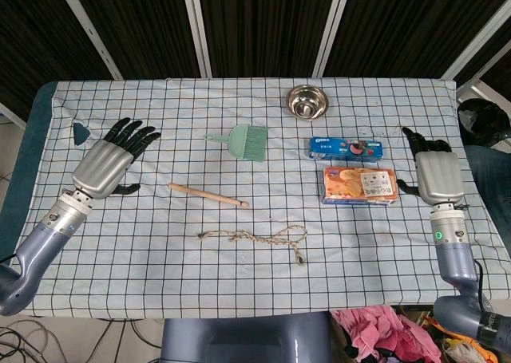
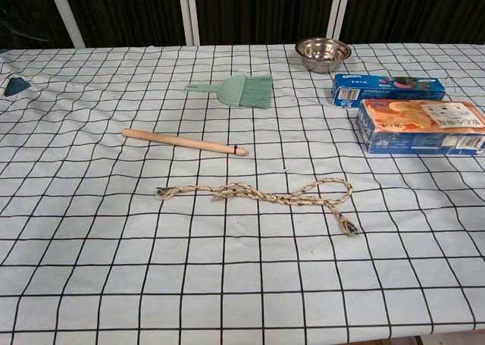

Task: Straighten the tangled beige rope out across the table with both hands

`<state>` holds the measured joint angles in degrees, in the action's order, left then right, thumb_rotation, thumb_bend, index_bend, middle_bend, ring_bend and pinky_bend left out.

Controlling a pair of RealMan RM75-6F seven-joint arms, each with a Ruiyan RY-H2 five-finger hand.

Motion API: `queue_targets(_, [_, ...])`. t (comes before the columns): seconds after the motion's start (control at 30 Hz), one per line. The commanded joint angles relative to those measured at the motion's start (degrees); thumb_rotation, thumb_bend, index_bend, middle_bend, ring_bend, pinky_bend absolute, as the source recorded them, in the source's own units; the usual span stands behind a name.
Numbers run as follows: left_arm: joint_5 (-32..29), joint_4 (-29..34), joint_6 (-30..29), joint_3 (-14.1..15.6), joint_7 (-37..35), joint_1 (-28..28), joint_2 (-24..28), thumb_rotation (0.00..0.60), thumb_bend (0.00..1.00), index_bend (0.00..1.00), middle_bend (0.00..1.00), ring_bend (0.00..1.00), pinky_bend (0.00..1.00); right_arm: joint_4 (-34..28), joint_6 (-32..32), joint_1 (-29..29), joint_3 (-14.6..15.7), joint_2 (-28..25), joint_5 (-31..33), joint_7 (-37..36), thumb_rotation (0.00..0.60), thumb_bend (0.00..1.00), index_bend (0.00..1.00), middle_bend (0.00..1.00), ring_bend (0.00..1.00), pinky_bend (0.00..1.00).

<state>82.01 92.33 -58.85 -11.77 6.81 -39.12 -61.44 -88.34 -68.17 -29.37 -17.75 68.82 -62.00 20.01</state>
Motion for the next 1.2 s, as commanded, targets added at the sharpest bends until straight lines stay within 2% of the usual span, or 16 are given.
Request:
queue_targets(0.03, [-0.08, 0.15, -0.11, 0.11, 0.16, 0.03, 0.21, 0.600, 0.07, 0.10, 0.08, 0.00, 0.04, -0.12, -0.29, 0.12, 0.14, -0.12, -0.18, -0.15, 0.600, 0.12, 0.10, 0.20, 0.29, 0.23])
queue_targets(0.47, [0.03, 1.55, -1.51, 0.75, 0.54, 0.83, 1.47, 0.600, 0.07, 0.10, 0.08, 0.00, 0.04, -2.04, -1.34, 0.83, 0.56, -1.33, -0.79, -1.14, 0.600, 0.12, 0.10, 0.20, 0.29, 0.23])
queue_targets(0.63, [1.79, 2.41, -4.85, 1.78, -1.36, 3.02, 2.25, 0.600, 0.07, 0.10, 0.08, 0.00, 0.04, -3.19, -0.69, 0.90, 1.39, -1.40, -0.63, -0.82, 0.600, 0.12, 0.11, 0.20, 0.29, 0.23])
queue_targets(0.8, [3.47, 2.89, -7.10, 3.00, -2.18, 4.87, 3.72, 0.600, 0.07, 0.10, 0.08, 0.00, 0.04, -5.17, -1.71, 1.26, 1.06, -1.98, -0.68, -1.44, 0.600, 0.12, 0.12, 0.21, 0.31, 0.23])
queue_targets(0.9, [4.05, 3.11, -8.04, 3.46, -2.49, 5.72, 4.63, 0.600, 0.07, 0.10, 0.08, 0.00, 0.04, -6.90, -1.85, 1.42, 1.24, -2.90, -0.76, -1.04, 0.600, 0.12, 0.12, 0.25, 0.36, 0.24])
queue_targets(0.97, [4.39, 3.25, -8.96, 3.71, -2.79, 6.43, 5.18, 0.600, 0.07, 0.10, 0.08, 0.00, 0.04, -7.98, -2.25, 1.55, 1.37, -3.32, -0.92, -0.49, 0.600, 0.12, 0.14, 0.32, 0.44, 0.32])
queue_targets(1.07, [4.72, 3.61, -10.50, 4.29, -3.22, 7.79, 5.80, 0.600, 0.07, 0.10, 0.08, 0.00, 0.04, -9.64, -2.53, 1.95, 1.81, -3.86, -1.19, -0.18, 0.600, 0.12, 0.19, 0.46, 0.58, 0.52])
queue_targets(1.13, [5.70, 4.38, -12.98, 5.63, -4.23, 10.13, 6.57, 0.600, 0.07, 0.10, 0.08, 0.00, 0.04, -13.56, -1.39, 2.95, 3.13, -5.48, -0.36, -0.16, 0.600, 0.12, 0.22, 0.55, 0.67, 0.65])
queue_targets(1.2, [7.09, 4.51, -15.04, 7.21, -4.75, 12.25, 7.13, 0.600, 0.07, 0.10, 0.08, 0.00, 0.04, -17.98, 0.46, 3.76, 4.10, -7.46, 1.24, -0.97, 0.600, 0.12, 0.23, 0.61, 0.73, 0.75])
